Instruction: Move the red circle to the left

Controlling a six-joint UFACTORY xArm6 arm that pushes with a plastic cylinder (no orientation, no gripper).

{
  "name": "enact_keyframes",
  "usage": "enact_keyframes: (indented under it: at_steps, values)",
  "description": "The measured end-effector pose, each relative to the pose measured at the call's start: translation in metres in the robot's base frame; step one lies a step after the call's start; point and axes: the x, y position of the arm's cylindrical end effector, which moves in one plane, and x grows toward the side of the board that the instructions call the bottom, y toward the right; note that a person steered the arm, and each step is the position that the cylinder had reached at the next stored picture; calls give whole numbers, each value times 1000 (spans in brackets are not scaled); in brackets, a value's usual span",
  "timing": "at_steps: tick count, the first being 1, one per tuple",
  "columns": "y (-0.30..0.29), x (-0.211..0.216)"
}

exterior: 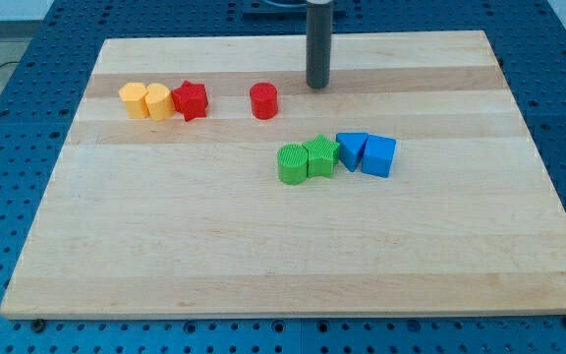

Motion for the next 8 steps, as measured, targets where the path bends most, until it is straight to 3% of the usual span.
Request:
enact_keyframes:
  at_steps: [1,4,8]
  values:
    - [-3,27]
    - [-85,28]
    - [-84,21]
